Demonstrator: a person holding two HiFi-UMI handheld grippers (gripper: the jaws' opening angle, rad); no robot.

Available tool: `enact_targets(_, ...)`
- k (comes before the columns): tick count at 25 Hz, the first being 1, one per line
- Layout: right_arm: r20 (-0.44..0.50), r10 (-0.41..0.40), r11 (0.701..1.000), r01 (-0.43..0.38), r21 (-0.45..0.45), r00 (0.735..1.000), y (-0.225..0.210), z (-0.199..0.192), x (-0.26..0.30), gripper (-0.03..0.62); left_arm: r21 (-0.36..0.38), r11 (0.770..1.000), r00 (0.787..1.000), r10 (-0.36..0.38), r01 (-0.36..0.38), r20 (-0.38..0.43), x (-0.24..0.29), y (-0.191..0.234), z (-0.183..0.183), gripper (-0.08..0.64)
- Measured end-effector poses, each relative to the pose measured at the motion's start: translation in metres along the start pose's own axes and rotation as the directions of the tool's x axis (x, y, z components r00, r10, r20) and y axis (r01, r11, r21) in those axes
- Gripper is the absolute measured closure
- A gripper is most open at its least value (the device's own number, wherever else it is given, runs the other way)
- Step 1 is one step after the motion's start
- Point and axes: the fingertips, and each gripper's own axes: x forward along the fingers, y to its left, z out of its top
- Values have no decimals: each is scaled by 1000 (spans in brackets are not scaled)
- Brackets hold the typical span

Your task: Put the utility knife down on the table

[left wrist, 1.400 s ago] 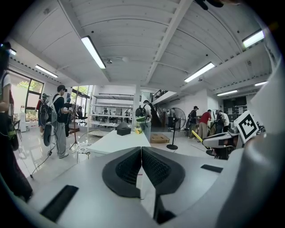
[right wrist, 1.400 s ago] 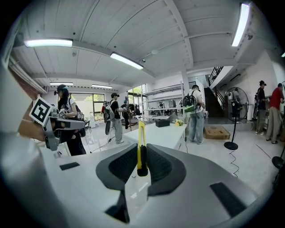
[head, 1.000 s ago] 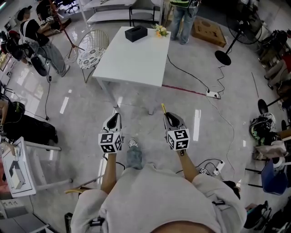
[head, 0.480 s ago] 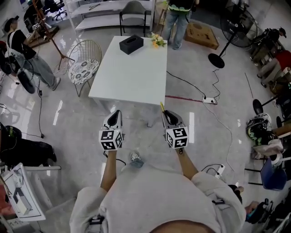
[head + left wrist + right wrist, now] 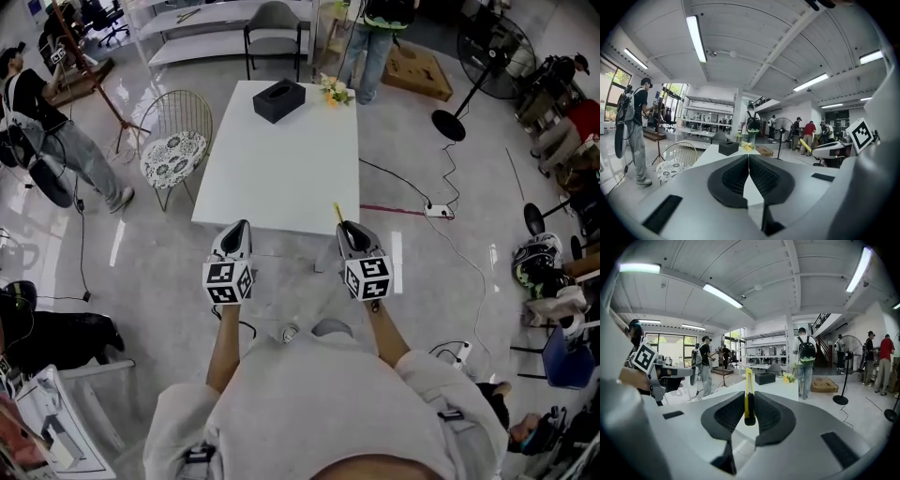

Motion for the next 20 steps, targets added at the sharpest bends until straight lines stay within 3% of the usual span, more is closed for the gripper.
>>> enact_targets(12,-53,1,1000,1,26,999,-7,-14,56,512,-20,1000,999,-1,0,-54,41,33,-19,540)
enact_targets(20,-39,39,999,-38,29,998,-24,13,130,512,-12,999,998,45,-46,-51,91,73,3,540)
